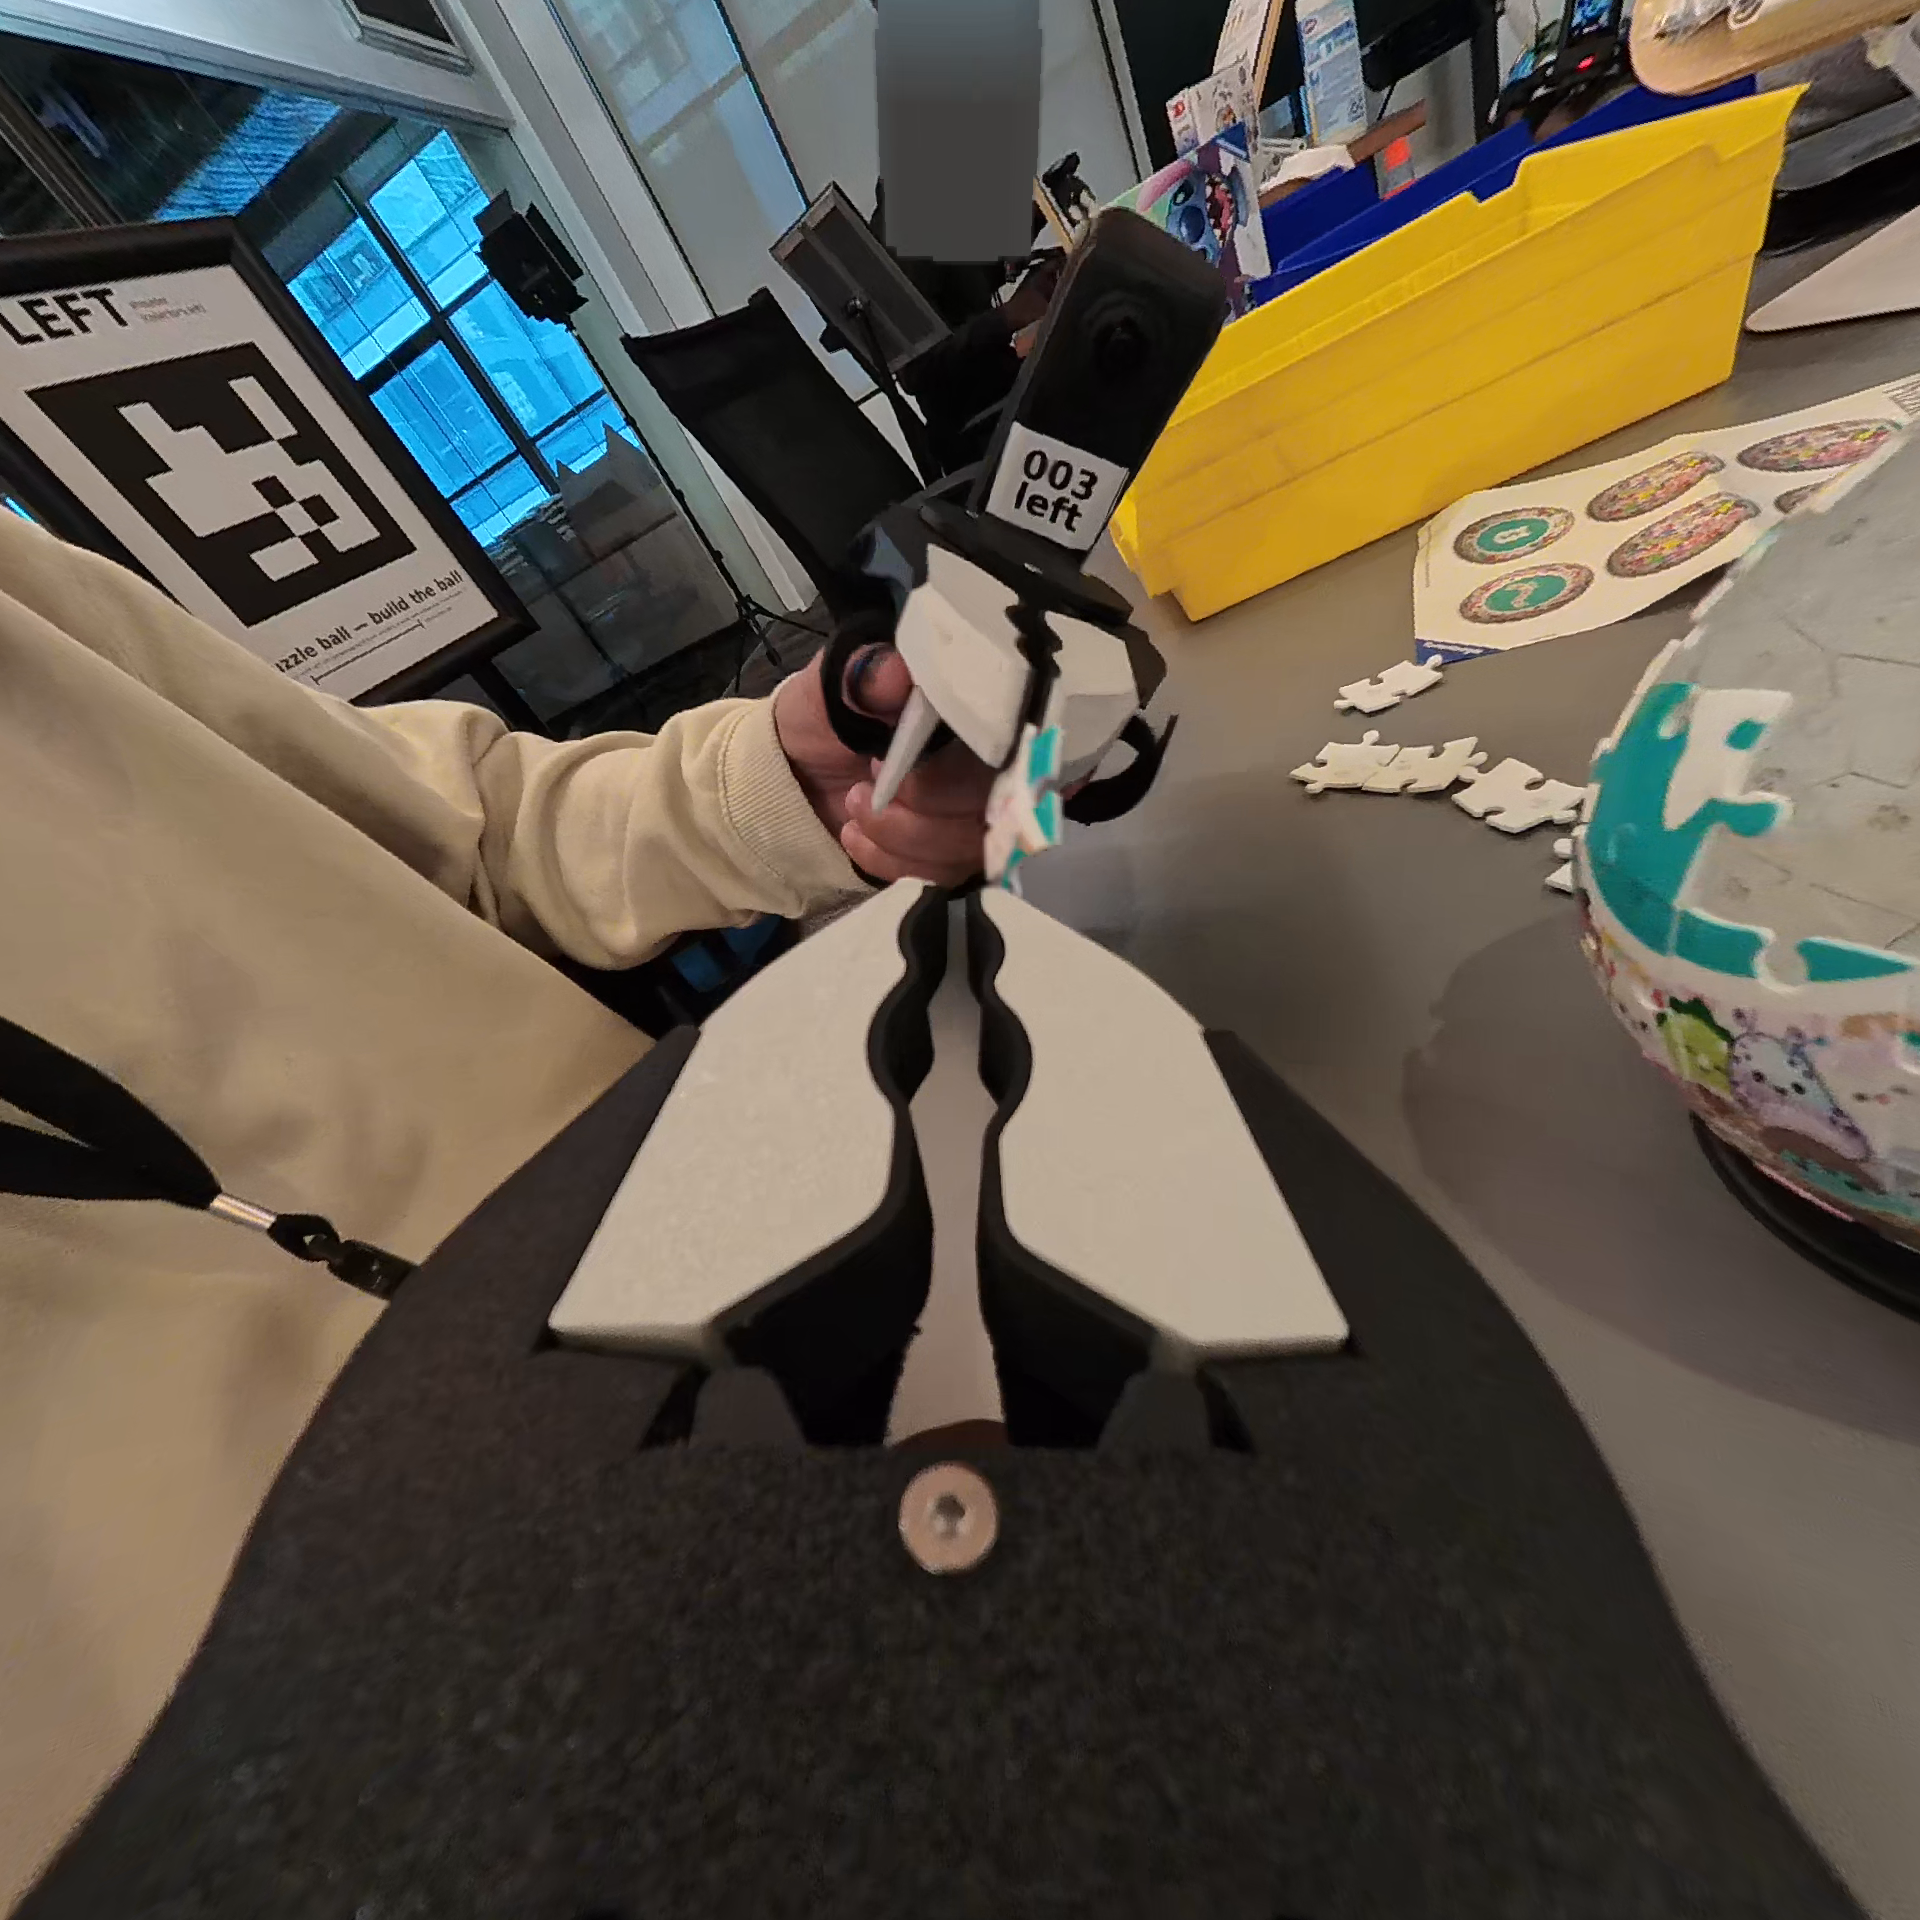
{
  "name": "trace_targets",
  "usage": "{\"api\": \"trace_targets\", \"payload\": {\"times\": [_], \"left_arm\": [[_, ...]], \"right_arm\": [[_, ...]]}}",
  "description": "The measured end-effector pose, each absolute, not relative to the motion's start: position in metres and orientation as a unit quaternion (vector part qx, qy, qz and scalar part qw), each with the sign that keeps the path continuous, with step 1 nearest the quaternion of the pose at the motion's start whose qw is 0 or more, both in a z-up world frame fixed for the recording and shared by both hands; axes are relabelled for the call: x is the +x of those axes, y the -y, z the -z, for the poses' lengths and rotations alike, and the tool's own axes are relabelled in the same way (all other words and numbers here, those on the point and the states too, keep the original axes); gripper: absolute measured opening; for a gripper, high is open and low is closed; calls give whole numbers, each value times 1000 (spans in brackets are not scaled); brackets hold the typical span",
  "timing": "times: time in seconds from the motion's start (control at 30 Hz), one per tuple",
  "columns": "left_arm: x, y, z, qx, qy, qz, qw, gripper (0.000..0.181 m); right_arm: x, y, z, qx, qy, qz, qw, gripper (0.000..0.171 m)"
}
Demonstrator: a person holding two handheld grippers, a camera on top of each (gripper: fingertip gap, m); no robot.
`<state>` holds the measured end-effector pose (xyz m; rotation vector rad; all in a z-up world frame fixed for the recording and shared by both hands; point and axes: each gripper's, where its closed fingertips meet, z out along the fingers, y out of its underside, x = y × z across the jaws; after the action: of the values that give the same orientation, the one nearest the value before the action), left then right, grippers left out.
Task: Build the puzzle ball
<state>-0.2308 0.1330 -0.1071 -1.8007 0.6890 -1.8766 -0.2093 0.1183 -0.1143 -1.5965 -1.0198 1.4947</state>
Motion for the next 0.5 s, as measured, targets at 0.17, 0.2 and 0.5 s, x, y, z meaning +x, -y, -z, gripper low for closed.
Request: {"api": "trace_targets", "payload": {"times": [0.17,0.2,0.5], "left_arm": [[-237,-150,130,-703,-210,643,221,1],[-238,-153,134,-713,-206,632,224,1],[-248,-163,119,-684,-174,665,244,1]], "right_arm": [[-210,-120,119,-626,396,-572,353,3],[-210,-120,120,-628,396,-571,352,3],[-213,-122,126,-635,398,-566,342,3]]}}
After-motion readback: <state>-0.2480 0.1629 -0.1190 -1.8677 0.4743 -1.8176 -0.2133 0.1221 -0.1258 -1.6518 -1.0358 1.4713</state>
